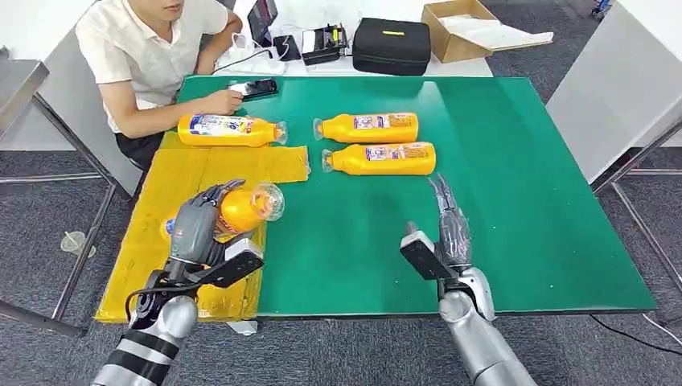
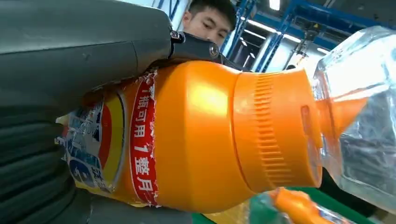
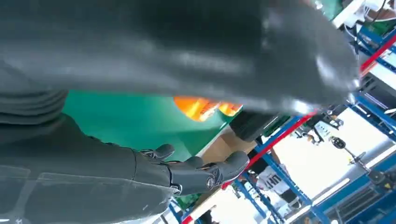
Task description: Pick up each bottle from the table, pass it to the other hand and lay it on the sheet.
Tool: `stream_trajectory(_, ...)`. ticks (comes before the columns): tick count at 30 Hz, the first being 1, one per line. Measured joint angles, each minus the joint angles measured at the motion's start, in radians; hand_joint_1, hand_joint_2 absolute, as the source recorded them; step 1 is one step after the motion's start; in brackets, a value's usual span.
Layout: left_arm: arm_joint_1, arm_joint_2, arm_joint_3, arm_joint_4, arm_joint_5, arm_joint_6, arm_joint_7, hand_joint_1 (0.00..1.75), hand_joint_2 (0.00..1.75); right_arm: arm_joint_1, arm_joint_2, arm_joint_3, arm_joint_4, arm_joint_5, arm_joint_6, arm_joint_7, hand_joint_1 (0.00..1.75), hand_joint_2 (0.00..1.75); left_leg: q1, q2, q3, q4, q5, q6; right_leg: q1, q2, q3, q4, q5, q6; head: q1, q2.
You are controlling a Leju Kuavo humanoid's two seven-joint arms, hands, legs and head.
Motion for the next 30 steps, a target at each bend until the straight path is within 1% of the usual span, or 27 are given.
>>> stream_trajectory(1,-0.003,0.005,0.000,0.004,-0.002,0.000,0.001,1.75,1.75,0.000,0.002,-0.003,0.000,0.000,0.000,0.000,0.00,1.75,0.000,0.000,0.000,0.000,0.000,0.000,0.000,0.000,0.000,0.000,0.000,0.000,0.000,0.000)
stream_trajectory(3,-0.010,0.010,-0.003,0.011,-0.026,-0.021,0.010,1.75,1.75,0.001,0.003,-0.010,0.000,0.002,0.002,-0.002,0.00,1.75,0.000,0.000,0.000,0.000,0.000,0.000,0.000,0.000,0.000,0.000,0.000,0.000,0.000,0.000)
stream_trajectory(4,-0.022,0.014,-0.009,0.024,-0.056,-0.054,0.023,1.75,1.75,0.000,0.006,-0.012,0.000,0.007,0.006,-0.006,0.00,1.75,0.000,0.000,0.000,0.000,0.000,0.000,0.000,0.000,0.000,0.000,0.000,0.000,0.000,0.000)
stream_trajectory(7,-0.084,0.022,-0.036,0.111,-0.102,-0.138,0.026,1.75,1.75,-0.010,0.018,-0.015,0.004,0.013,0.025,-0.029,0.00,1.75,0.000,0.000,0.000,0.000,0.000,0.000,0.000,0.000,0.000,0.000,0.000,0.000,0.000,0.000)
stream_trajectory(8,-0.108,0.022,-0.044,0.145,-0.107,-0.160,0.015,1.68,1.75,-0.017,0.021,-0.015,0.008,0.013,0.028,-0.036,0.00,1.75,0.000,0.000,0.000,0.000,0.000,0.000,0.000,0.000,0.000,0.000,0.000,0.000,0.000,0.000)
stream_trajectory(9,-0.132,0.022,-0.054,0.188,-0.108,-0.181,0.001,1.29,1.75,-0.025,0.026,-0.015,0.013,0.013,0.030,-0.041,0.00,1.75,0.000,0.001,0.000,0.000,0.000,0.000,0.000,0.000,0.000,0.000,0.000,0.000,0.000,0.000)
stream_trajectory(10,-0.156,0.019,-0.062,0.228,-0.108,-0.202,-0.015,1.41,1.75,-0.034,0.030,-0.015,0.022,0.018,0.029,-0.044,0.00,1.75,0.000,0.001,0.000,0.000,0.001,0.000,0.000,0.000,0.000,0.000,0.001,0.000,0.000,0.000)
stream_trajectory(11,-0.178,0.016,-0.072,0.269,-0.107,-0.216,-0.026,1.47,1.75,-0.044,0.035,-0.015,0.032,0.021,0.026,-0.047,0.00,1.75,0.000,0.001,0.000,0.000,0.001,0.000,0.000,0.000,0.000,0.000,0.001,0.000,0.000,0.000)
stream_trajectory(12,-0.197,0.011,-0.082,0.308,-0.107,-0.225,-0.032,1.29,1.75,-0.054,0.038,-0.014,0.041,0.022,0.022,-0.048,0.00,1.75,0.000,0.000,0.000,0.000,0.001,0.000,0.000,0.000,0.000,0.000,0.001,0.000,0.000,0.000)
stream_trajectory(13,-0.212,0.004,-0.089,0.345,-0.103,-0.234,-0.037,1.29,1.75,-0.063,0.043,-0.014,0.050,0.023,0.018,-0.050,0.00,1.75,0.000,0.000,0.000,0.000,0.001,0.000,0.000,0.000,0.000,0.000,0.001,0.000,0.000,0.000)
stream_trajectory(14,-0.228,-0.001,-0.095,0.377,-0.093,-0.243,-0.041,0.68,1.75,-0.071,0.045,-0.014,0.058,0.021,0.017,-0.053,0.00,1.75,0.000,0.000,0.000,0.000,0.001,0.000,0.000,0.000,0.000,0.000,0.001,0.000,0.000,0.000)
stream_trajectory(15,-0.245,-0.007,-0.101,0.408,-0.085,-0.256,-0.043,0.45,1.75,-0.079,0.048,-0.014,0.066,0.019,0.017,-0.056,0.00,1.75,0.000,0.000,0.000,0.000,0.001,0.000,0.000,0.000,0.000,0.000,0.001,0.000,0.000,0.000)
stream_trajectory(16,-0.262,-0.015,-0.105,0.436,-0.076,-0.269,-0.045,0.35,1.75,-0.086,0.050,-0.014,0.073,0.017,0.017,-0.057,0.00,1.75,0.000,0.000,0.000,0.000,0.001,0.000,0.000,0.000,0.001,0.000,0.001,0.000,0.000,0.000)
stream_trajectory(17,-0.280,-0.020,-0.109,0.464,-0.069,-0.285,-0.045,0.03,1.75,-0.092,0.052,-0.013,0.080,0.015,0.017,-0.058,0.00,1.75,0.000,0.000,0.000,0.000,0.001,0.000,0.000,0.000,0.001,0.000,0.001,0.000,0.000,0.000)
stream_trajectory(18,-0.298,-0.024,-0.113,0.490,-0.064,-0.299,-0.044,0.00,1.75,-0.097,0.053,-0.012,0.085,0.012,0.018,-0.059,0.00,1.75,0.000,0.000,0.000,0.000,0.001,0.000,0.000,0.000,0.001,0.000,0.001,0.000,0.000,0.000)
stream_trajectory(24,-0.370,-0.040,-0.140,0.623,-0.079,-0.328,0.015,0.00,1.75,-0.109,0.060,-0.005,0.116,-0.006,0.032,-0.072,0.00,1.75,0.000,0.000,0.001,0.000,0.001,0.000,0.000,0.001,0.001,0.000,0.001,0.000,0.000,0.000)
stream_trajectory(30,-0.419,-0.040,-0.151,0.700,-0.090,-0.356,0.066,0.00,1.75,-0.109,0.060,0.001,0.131,-0.018,0.035,-0.075,0.00,1.75,0.001,0.000,0.001,0.000,0.001,0.000,0.000,0.000,0.001,0.001,0.001,0.000,0.000,0.000)
